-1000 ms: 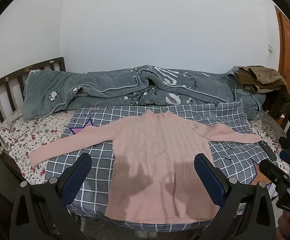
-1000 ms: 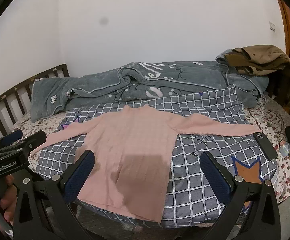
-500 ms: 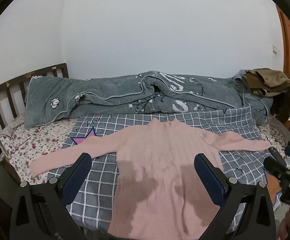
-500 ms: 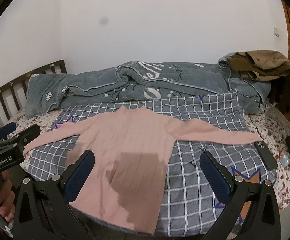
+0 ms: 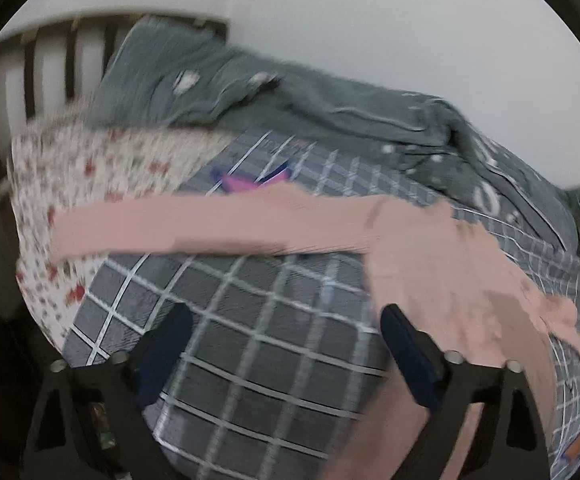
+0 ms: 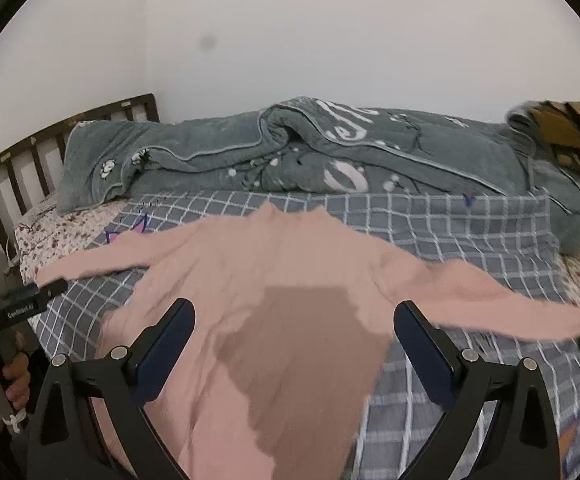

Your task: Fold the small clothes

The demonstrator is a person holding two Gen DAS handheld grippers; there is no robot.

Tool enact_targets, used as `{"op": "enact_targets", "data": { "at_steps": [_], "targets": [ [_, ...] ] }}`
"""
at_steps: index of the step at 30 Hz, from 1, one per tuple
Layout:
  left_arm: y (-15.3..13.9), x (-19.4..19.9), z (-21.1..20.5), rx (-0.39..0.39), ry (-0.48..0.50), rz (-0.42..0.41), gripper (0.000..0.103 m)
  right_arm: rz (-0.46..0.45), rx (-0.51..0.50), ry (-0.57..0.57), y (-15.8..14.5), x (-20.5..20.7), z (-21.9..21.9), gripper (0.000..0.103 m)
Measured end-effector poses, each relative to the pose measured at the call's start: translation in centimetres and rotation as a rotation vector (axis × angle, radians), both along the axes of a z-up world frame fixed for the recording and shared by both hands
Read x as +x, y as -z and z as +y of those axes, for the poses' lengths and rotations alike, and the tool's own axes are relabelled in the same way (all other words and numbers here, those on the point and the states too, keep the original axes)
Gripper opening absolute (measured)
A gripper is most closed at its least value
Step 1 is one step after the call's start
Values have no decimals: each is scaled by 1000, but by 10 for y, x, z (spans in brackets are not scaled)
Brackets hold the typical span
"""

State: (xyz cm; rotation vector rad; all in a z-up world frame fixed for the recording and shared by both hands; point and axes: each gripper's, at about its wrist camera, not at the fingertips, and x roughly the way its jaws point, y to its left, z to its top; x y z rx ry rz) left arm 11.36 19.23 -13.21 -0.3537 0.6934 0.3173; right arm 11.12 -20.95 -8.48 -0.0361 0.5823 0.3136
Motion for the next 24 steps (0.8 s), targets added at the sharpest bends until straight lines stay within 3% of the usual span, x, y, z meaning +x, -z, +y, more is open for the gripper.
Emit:
{"op": "enact_targets", "data": {
  "at_steps": [3, 5, 8, 12, 15, 19, 21, 23, 24],
  "targets": [
    [19, 3, 36, -38, -82, 7, 90, 19, 56, -17, 17, 21, 0, 98],
    [32, 6, 65, -94, -133, 13, 90, 54, 129, 18, 42, 28, -9, 97],
    [51, 10, 99, -209, -184, 7, 90, 133, 129, 16, 69, 34, -15, 97],
    [65, 12, 131, -337, -232, -37, 90, 57, 85, 76, 76, 38, -21, 96],
    [70, 10, 154, -415, -274, -94, 76, 44, 121, 72, 76, 42, -26, 96],
    [78, 11, 178, -477, -320, -149, 56, 51, 94, 96, 78, 49, -30, 96],
    [80, 8, 181, -465, -346, -176, 43, 41, 85, 108, 79, 51, -32, 96],
    [80, 10, 181, -402, -382, -148, 20, 33, 87, 119, 79, 52, -34, 96],
    [78, 10, 179, -372, -387, -144, 17, 34, 89, 122, 80, 53, -36, 96]
  ]
}}
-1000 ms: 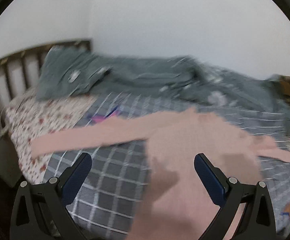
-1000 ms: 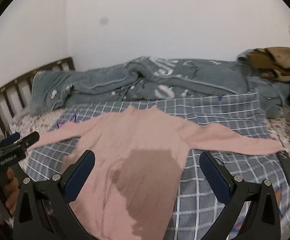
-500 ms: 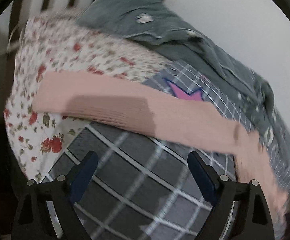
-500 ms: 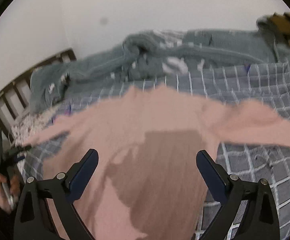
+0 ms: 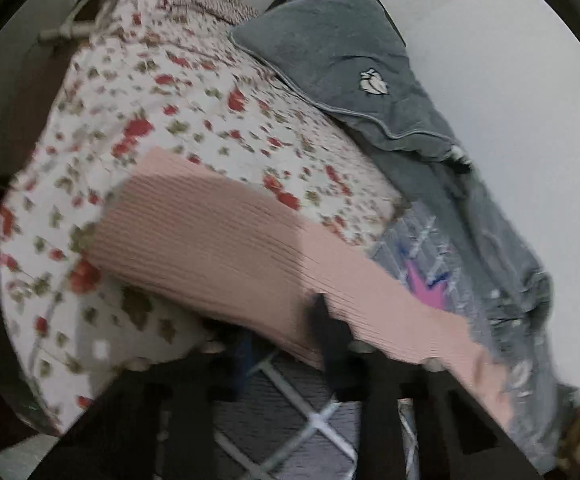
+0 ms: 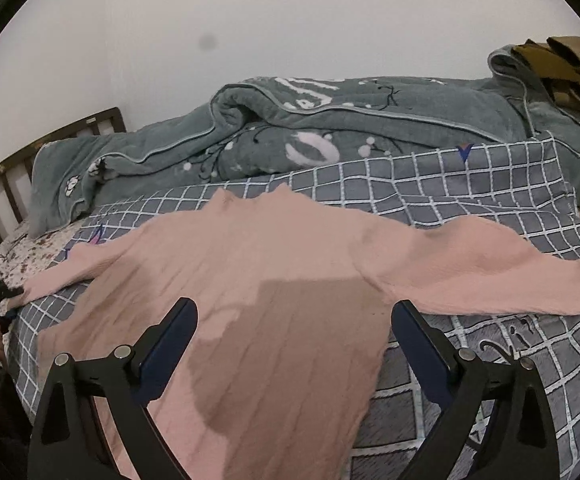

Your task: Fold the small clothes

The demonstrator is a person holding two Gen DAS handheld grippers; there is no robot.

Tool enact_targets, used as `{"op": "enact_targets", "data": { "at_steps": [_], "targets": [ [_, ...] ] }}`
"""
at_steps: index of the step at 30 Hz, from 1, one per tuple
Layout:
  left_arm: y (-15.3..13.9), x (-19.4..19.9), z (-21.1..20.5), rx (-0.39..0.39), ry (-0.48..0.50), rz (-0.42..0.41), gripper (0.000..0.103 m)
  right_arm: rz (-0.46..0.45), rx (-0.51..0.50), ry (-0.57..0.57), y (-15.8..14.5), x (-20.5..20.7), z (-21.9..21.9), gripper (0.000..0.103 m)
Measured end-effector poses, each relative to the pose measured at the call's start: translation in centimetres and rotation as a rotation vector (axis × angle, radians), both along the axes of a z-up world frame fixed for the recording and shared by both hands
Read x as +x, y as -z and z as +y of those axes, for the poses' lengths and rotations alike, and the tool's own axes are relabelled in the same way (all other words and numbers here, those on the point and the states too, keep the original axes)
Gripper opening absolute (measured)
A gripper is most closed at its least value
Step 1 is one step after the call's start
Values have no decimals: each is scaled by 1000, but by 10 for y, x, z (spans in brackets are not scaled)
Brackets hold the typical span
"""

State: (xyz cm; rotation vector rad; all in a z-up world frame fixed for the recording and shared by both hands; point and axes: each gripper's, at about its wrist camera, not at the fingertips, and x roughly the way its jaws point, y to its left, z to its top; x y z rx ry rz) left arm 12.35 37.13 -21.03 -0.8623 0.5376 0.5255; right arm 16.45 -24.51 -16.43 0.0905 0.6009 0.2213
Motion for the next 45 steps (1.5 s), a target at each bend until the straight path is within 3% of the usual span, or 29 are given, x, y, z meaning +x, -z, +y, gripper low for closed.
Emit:
{"op": "enact_targets", "data": {
  "at_steps": [2, 6, 8, 13, 16, 19, 23, 27, 32, 34, 36, 37, 38, 40, 42, 45],
  "targets": [
    [-6, 0, -4, 47, 9, 6, 8, 4, -2, 10, 2, 0, -2, 96],
    [-32, 1, -26, 231, -30, 45, 7, -11, 1, 14, 2, -8, -10, 96],
    [-56, 6, -46, 285, -50, 40, 7, -24, 12, 28, 0, -12, -17, 96],
    [-135, 56, -126, 428, 122, -12, 7, -63, 59, 78, -16, -15, -39, 96],
    [-171, 86, -193, 534, 245, -46, 7, -109, 83, 114, -27, -22, -58, 96],
    [-189, 111, -271, 602, 380, -77, 7, -142, 72, 201, -31, -27, -79, 96],
    [-186, 135, -379, 640, 551, -107, 7, -122, 142, 265, -31, -28, -114, 96],
    [-156, 153, -484, 703, 734, -98, 7, -170, 145, 365, -38, -38, -146, 96],
    [-93, 164, -571, 652, 1007, 28, 14, -157, 215, 411, -37, -35, -171, 96],
    [-74, 165, -579, 654, 1031, 114, 15, -150, 226, 417, -36, -34, -175, 96],
    [-71, 159, -568, 653, 1006, 122, 22, -147, 233, 411, -36, -35, -176, 96],
    [-75, 153, -553, 631, 983, 103, 37, -148, 236, 406, -35, -35, -175, 96],
    [-80, 150, -541, 610, 967, 87, 61, -147, 240, 399, -35, -35, -173, 96],
    [-92, 143, -512, 580, 913, 32, 83, -143, 237, 384, -35, -34, -168, 97],
    [-104, 130, -480, 596, 845, -20, 83, -132, 233, 364, -34, -30, -157, 97],
    [-107, 116, -419, 669, 722, 37, 84, -112, 239, 323, -33, -24, -141, 97]
  ]
}}
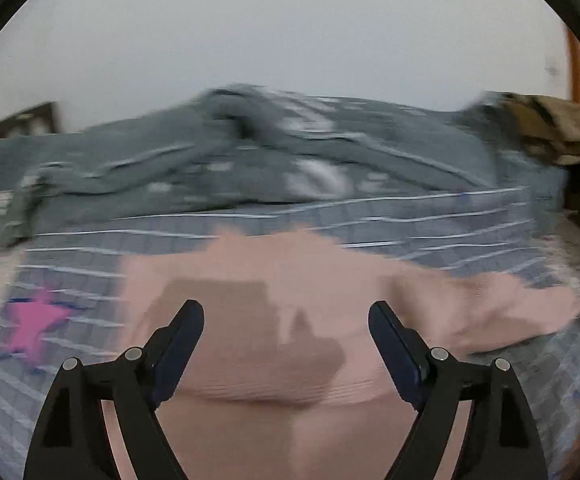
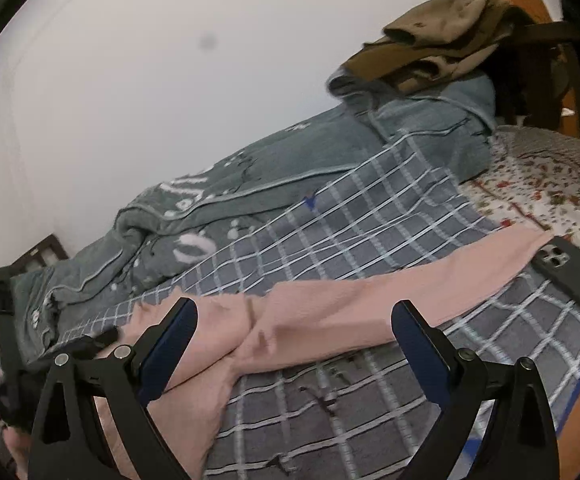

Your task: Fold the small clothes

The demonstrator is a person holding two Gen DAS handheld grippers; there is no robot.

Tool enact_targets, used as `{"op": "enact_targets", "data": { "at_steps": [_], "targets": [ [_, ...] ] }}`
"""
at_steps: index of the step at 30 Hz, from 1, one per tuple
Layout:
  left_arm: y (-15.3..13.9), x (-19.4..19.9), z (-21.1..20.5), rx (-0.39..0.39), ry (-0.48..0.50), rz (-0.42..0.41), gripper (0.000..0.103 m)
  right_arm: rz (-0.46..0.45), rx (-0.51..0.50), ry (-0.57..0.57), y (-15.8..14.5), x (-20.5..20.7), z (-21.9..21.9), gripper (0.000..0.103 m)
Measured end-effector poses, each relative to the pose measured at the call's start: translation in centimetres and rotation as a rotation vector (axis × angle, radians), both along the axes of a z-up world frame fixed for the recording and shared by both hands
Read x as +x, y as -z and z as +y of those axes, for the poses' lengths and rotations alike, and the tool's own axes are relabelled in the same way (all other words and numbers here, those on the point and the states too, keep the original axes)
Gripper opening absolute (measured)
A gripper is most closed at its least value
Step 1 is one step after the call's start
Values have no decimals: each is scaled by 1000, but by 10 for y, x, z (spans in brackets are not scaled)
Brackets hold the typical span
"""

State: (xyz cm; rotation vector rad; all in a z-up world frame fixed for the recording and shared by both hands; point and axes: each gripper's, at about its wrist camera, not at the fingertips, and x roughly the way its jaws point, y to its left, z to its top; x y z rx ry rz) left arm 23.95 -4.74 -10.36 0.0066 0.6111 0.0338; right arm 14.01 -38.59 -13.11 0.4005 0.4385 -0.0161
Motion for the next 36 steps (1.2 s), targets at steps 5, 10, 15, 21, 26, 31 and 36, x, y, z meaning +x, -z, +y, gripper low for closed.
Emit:
{"op": "enact_targets", "data": {
  "at_steps": [5, 10, 15, 21, 26, 31, 36],
  "targets": [
    [21, -11, 92, -3, -155, 62, 83, 7, -18, -63, 1, 6, 32, 97],
    [46, 3, 134, -214, -70, 143, 82, 18, -80, -92, 3, 14, 62, 97],
    [71, 45, 123, -176, -56, 224, 47, 25, -184, -88, 7, 22, 85, 96],
    [76, 44, 161, -269, -106, 167, 13, 58, -257, -98, 15, 30, 98, 96],
    [90, 37, 203, -374, -207, 197, 1, 62, -260, -112, 14, 28, 97, 96],
    [77, 27, 193, -457, -108, 159, 30, 70, -226, -112, 12, 25, 92, 96],
    [75, 35, 161, -371, -69, 158, 68, 78, -211, -99, 13, 23, 85, 96]
  ]
}}
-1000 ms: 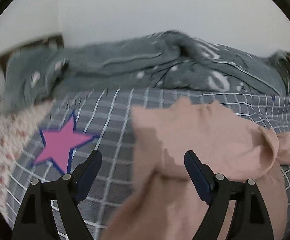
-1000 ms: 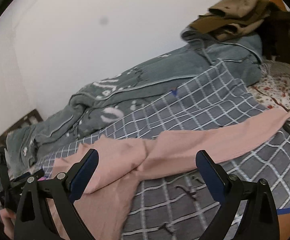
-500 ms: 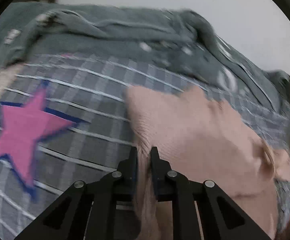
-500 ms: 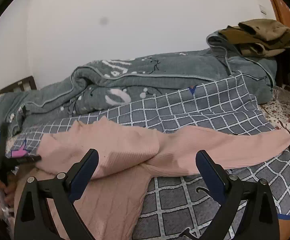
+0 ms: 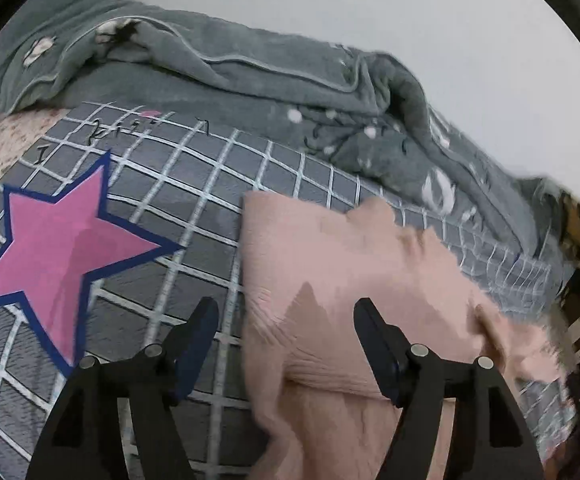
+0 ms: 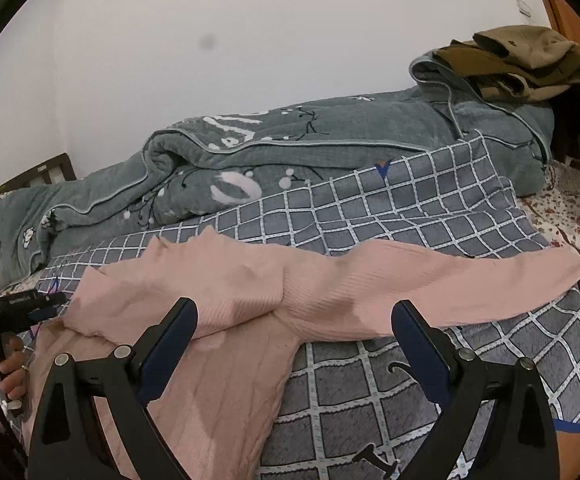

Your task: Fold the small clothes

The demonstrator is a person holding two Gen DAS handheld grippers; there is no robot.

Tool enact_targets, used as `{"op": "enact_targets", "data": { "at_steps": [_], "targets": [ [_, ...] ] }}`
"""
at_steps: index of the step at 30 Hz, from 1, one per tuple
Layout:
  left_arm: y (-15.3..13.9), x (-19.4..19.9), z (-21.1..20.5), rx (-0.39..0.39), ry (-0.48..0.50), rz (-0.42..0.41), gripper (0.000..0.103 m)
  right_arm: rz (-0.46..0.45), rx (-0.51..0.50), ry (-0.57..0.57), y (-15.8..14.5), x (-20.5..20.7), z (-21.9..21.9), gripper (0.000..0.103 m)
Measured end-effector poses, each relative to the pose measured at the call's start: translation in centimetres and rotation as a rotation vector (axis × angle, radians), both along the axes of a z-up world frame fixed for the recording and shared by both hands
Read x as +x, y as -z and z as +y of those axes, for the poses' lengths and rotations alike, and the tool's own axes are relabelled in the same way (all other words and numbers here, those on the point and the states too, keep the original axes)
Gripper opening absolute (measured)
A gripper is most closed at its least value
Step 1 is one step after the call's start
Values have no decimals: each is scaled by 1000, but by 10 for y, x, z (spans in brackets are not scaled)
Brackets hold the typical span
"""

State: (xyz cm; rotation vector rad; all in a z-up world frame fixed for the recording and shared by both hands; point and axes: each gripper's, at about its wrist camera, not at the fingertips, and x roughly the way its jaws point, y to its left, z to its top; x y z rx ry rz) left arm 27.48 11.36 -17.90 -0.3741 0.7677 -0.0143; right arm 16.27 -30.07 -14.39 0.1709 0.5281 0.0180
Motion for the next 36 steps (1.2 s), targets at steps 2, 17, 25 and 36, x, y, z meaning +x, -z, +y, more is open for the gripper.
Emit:
{"op": "enact_targets", "data": {
  "at_steps": [2, 17, 25, 36],
  "targets": [
    [8, 11, -5, 49, -19, 57, 47, 2, -1, 3, 1, -1, -2, 96],
    [10, 2, 9, 146, -129, 55, 54, 27, -22, -28, 3, -1, -4, 96],
    [14, 7, -5, 208, -102, 72, 68, 98, -7, -206, 9, 36, 55, 65],
    [16, 10, -7, 205, -84, 75, 74, 350, -58, -213, 42, 124, 98, 44]
  ]
}}
